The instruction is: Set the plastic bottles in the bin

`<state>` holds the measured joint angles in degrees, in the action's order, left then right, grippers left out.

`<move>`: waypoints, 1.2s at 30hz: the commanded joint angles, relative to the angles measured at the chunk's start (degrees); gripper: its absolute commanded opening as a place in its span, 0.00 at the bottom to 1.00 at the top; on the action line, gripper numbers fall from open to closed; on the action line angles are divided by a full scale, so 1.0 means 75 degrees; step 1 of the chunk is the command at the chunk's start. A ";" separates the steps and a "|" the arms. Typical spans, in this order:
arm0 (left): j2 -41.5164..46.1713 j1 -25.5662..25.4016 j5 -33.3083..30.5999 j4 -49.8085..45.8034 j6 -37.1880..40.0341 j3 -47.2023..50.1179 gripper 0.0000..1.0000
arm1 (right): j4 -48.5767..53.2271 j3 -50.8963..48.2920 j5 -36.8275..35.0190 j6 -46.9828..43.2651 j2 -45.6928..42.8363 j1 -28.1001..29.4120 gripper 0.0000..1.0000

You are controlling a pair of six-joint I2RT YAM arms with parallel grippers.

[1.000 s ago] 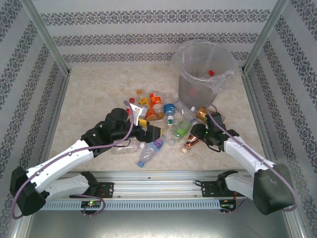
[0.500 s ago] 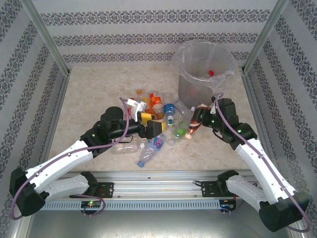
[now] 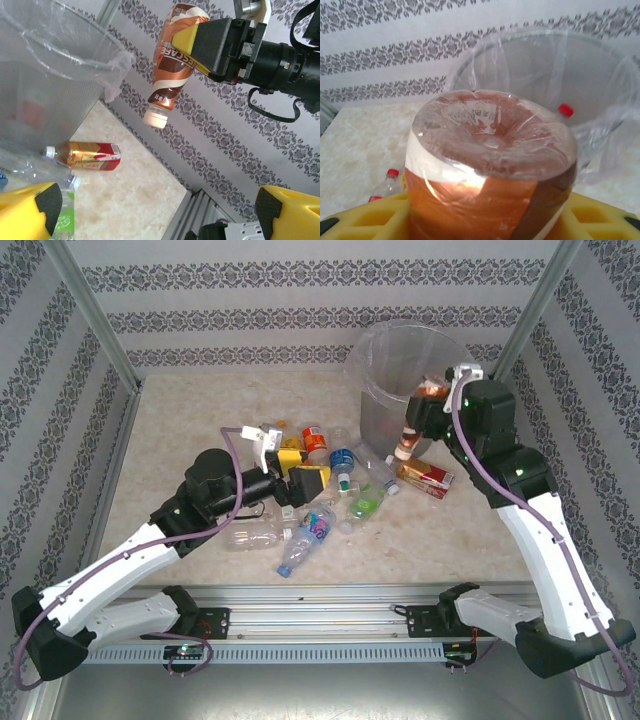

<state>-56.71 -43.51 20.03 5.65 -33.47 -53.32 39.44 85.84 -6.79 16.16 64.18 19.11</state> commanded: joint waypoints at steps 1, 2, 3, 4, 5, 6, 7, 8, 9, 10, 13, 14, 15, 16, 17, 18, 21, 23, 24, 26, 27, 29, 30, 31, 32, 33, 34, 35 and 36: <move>0.0143 -0.0105 -0.0365 0.0281 0.0114 -0.0292 1.00 | -0.0121 0.0683 -0.0398 -0.0587 0.0447 -0.0255 0.56; 0.0145 -0.0104 -0.0398 0.0248 0.0132 -0.0288 1.00 | -0.0148 0.0903 -0.0356 -0.0608 0.0604 -0.0350 0.55; 0.0138 -0.0105 -0.0415 0.0204 0.0127 -0.0305 1.00 | -0.0190 0.1142 -0.0329 -0.0658 0.0792 -0.0441 0.56; 0.0142 -0.0109 -0.0410 0.0198 0.0107 -0.0314 1.00 | -0.0214 0.1372 -0.0336 -0.0688 0.0990 -0.0540 0.55; 0.0134 -0.0107 -0.0410 0.0202 0.0092 -0.0310 1.00 | -0.0211 0.1632 -0.0304 -0.0733 0.1165 -0.0626 0.56; 0.0141 -0.0107 -0.0409 0.0196 0.0070 -0.0319 1.00 | -0.0198 0.1881 -0.0263 -0.0770 0.1364 -0.0744 0.55; 0.0144 -0.0106 -0.0430 0.0196 0.0077 -0.0310 1.00 | -0.0168 0.2123 -0.0250 -0.0798 0.1581 -0.0844 0.55; 0.0149 -0.0106 -0.0455 0.0179 0.0083 -0.0320 1.00 | -0.0151 0.2315 -0.0235 -0.0813 0.1771 -0.0923 0.55; 0.0149 -0.0105 -0.0488 0.0141 0.0113 -0.0318 1.00 | -0.0099 0.2558 -0.0188 -0.0804 0.1990 -0.1035 0.55; 0.0143 -0.0105 -0.0515 0.0095 0.0143 -0.0335 1.00 | -0.0030 0.2804 -0.0112 -0.0792 0.2201 -0.1129 0.55; 0.0085 -0.0108 -0.0580 -0.0071 0.0215 -0.0371 1.00 | 0.0104 0.3465 0.0042 -0.0748 0.2842 -0.1318 0.55; 0.0040 -0.0105 -0.0579 -0.0102 0.0216 -0.0373 1.00 | 0.0156 0.3664 0.0054 -0.0739 0.3012 -0.1344 0.55; 0.0001 -0.0106 -0.0567 -0.0119 0.0209 -0.0384 1.00 | 0.0230 0.3893 0.0062 -0.0716 0.3214 -0.1380 0.55; -0.0035 -0.0107 -0.0546 -0.0132 0.0198 -0.0381 1.00 | 0.0251 0.4082 0.0126 -0.0665 0.3435 -0.1436 0.55; -0.0056 -0.0105 -0.0529 -0.0118 0.0177 -0.0390 1.00 | 0.0255 0.4208 0.0172 -0.0613 0.3621 -0.1480 0.55; -0.0100 -0.0105 -0.0495 -0.0110 0.0157 -0.0404 1.00 | 0.0289 0.4391 0.0244 -0.0553 0.3847 -0.1545 0.55; -0.0172 -0.0105 -0.0472 -0.0210 0.0185 -0.0514 1.00 | 0.0439 0.4989 0.0337 -0.0363 0.4558 -0.1678 0.55; -0.0185 -0.0105 -0.0523 -0.0303 0.0240 -0.0542 1.00 | 0.0549 0.5335 0.0400 -0.0207 0.4998 -0.1737 0.55; -0.0185 -0.0105 -0.0528 -0.0341 0.0265 -0.0556 1.00 | 0.0608 0.5512 0.0445 -0.0096 0.5236 -0.1771 0.55; -0.0208 -0.0107 -0.0550 -0.0394 0.0313 -0.0561 1.00 | 0.0769 0.5883 0.0471 0.0103 0.5716 -0.1797 0.55; -0.0226 -0.0105 -0.0562 -0.0415 0.0328 -0.0562 1.00 | 0.0860 0.6048 0.0460 0.0195 0.5908 -0.1798 0.55; -0.0243 -0.0107 -0.0553 -0.0454 0.0356 -0.0560 1.00 | 0.1029 0.6343 0.0437 0.0403 0.6348 -0.1799 0.55; -0.0248 -0.0107 -0.0555 -0.0486 0.0367 -0.0557 1.00 | 0.1098 0.6457 0.0432 0.0508 0.6543 -0.1799 0.54; -0.0244 -0.0106 -0.0583 -0.0526 0.0383 -0.0563 1.00 | 0.1164 0.6559 0.0407 0.0610 0.6717 -0.1788 0.54; -0.0232 -0.0105 -0.0629 -0.0576 0.0401 -0.0561 1.00 | 0.1216 0.6626 0.0403 0.0713 0.6887 -0.1787 0.55; -0.0209 -0.0105 -0.0709 -0.0632 0.0428 -0.0570 1.00 | 0.1244 0.6667 0.0384 0.0786 0.7005 -0.1776 0.54; -0.0187 -0.0106 -0.0838 -0.0731 0.0463 -0.0578 1.00 | 0.1270 0.6682 0.0373 0.0850 0.7129 -0.1758 0.54; -0.0174 -0.0106 -0.0977 -0.0855 0.0504 -0.0591 1.00 | 0.1304 0.6709 0.0340 0.0927 0.7244 -0.1743 0.54; -0.0165 -0.0105 -0.1084 -0.0949 0.0534 -0.0602 1.00 | 0.1373 0.6737 0.0317 0.0987 0.7337 -0.1743 0.54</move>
<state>-58.52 -43.51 14.66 1.26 -31.68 -55.88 47.44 133.73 -4.21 20.38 117.95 6.11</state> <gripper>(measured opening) 0.998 0.545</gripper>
